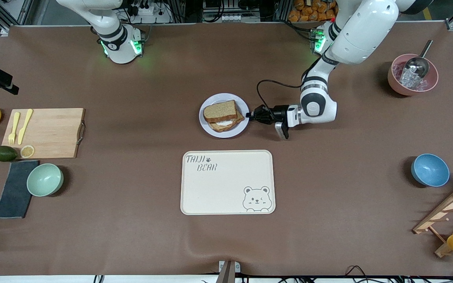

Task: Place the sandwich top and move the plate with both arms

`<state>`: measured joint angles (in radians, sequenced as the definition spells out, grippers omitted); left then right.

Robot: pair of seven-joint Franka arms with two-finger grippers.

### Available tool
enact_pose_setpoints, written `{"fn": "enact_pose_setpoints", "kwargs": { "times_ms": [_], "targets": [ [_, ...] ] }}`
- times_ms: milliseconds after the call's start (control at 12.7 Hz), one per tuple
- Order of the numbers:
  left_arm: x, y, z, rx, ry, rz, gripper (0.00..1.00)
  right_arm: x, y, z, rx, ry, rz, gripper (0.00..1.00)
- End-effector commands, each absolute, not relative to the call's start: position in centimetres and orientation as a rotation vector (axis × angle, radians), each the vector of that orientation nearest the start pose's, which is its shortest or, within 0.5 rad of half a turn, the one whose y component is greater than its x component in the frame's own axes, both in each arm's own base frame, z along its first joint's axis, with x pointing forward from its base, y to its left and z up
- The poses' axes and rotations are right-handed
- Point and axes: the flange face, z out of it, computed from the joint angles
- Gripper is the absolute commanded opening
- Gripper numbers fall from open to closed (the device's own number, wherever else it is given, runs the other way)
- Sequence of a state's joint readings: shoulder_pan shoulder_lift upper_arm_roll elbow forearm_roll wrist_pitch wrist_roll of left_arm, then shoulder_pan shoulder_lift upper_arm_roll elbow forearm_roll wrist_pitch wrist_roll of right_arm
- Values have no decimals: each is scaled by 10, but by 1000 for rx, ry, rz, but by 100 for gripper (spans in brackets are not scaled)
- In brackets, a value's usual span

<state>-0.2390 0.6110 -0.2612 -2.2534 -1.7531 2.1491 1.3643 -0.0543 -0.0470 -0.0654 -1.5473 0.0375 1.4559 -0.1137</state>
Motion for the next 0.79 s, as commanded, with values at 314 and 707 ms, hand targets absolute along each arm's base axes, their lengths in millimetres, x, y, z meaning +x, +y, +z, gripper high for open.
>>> {"fn": "enact_pose_setpoints", "kwargs": {
  "times_ms": [314,707],
  "targets": [
    [406,-296,87,1824,-151,73,0,525,-59,655,-3089,-12,47,100],
    [404,-306,92,1797,-101,86,0,526,-60,655,-3086,-10,42,100]
  ]
}}
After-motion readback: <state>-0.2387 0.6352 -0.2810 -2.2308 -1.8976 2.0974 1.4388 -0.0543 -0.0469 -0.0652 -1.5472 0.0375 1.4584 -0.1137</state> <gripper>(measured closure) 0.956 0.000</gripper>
